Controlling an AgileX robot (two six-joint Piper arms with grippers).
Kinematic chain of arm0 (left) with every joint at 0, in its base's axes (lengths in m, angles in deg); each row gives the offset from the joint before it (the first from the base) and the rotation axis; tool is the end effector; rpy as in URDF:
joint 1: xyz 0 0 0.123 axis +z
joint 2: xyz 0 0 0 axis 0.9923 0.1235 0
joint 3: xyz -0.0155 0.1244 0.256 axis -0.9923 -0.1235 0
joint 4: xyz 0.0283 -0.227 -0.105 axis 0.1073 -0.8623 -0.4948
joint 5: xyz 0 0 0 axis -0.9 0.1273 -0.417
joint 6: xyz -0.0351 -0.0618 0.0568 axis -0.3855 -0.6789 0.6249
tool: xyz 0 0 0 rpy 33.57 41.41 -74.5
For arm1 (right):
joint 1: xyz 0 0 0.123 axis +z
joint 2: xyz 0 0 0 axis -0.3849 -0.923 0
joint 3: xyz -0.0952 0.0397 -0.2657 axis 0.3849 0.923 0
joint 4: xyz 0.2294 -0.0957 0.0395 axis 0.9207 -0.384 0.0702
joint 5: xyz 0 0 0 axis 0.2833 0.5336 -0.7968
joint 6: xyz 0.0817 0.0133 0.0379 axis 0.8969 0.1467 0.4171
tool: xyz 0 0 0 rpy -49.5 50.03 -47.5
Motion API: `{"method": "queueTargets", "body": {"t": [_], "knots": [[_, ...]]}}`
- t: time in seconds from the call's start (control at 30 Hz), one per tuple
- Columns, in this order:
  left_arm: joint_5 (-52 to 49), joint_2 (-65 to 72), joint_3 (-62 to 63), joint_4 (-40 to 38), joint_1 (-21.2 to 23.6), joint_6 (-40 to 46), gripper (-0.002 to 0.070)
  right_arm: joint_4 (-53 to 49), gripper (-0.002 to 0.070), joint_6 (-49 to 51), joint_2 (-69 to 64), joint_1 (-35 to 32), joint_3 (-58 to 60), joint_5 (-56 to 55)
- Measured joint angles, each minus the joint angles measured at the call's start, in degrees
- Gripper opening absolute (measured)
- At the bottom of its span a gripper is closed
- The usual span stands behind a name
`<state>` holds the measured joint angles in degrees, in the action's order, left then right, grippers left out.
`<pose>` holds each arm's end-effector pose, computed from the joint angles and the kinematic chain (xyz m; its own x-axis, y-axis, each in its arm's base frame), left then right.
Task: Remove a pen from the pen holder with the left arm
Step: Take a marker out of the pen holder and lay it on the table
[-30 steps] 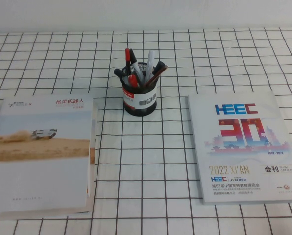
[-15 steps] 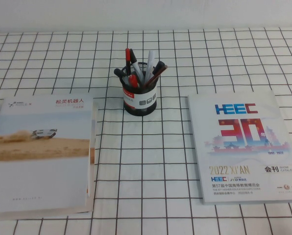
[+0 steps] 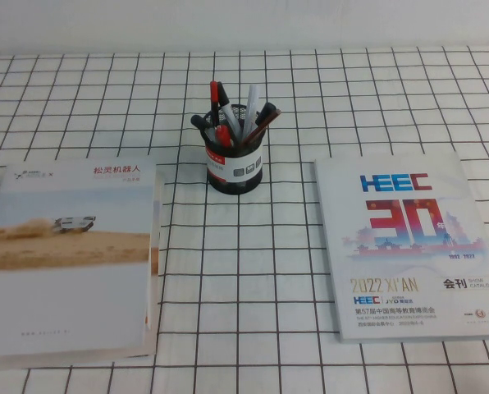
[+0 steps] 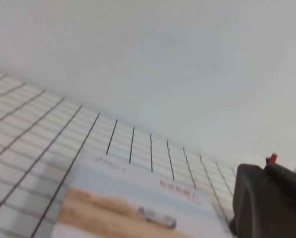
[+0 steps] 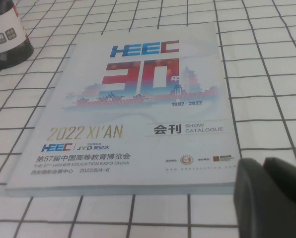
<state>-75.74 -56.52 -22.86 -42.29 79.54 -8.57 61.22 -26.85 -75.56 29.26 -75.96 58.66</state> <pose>0.0565 -0.0031 0.2064 0.0537 -0.3846 -0.9215 0.0826 0.9214 -0.3797 0.0512 0.0108 0.1711 -0.3143 0.1299 -0.9404 -0.1147 0.9781 0.1734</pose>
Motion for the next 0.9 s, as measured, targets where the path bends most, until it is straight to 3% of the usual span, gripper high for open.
{"method": "queueTargets", "body": {"t": [0.23,0.63,0.73,0.9], "knots": [[-7.7,12.6,8.2,-0.8,0.0,-0.1,-0.0005,0.0,-0.0015,0.0,0.0,0.0,0.0,0.0],[-5.2,45.2,28.5,-0.8,-0.6,9.3,-0.0005,0.0,-0.0015,0.0,0.0,0.0,0.0,0.0],[-4.3,52.0,32.8,-0.8,-4.1,10.7,-0.0005,0.0,-0.0015,0.0,0.0,0.0,0.0,0.0],[1.8,62.7,37.6,-0.8,-14.7,14.9,-0.0005,0.0,-0.0015,0.0,0.0,0.0,0.0,0.0]]}}
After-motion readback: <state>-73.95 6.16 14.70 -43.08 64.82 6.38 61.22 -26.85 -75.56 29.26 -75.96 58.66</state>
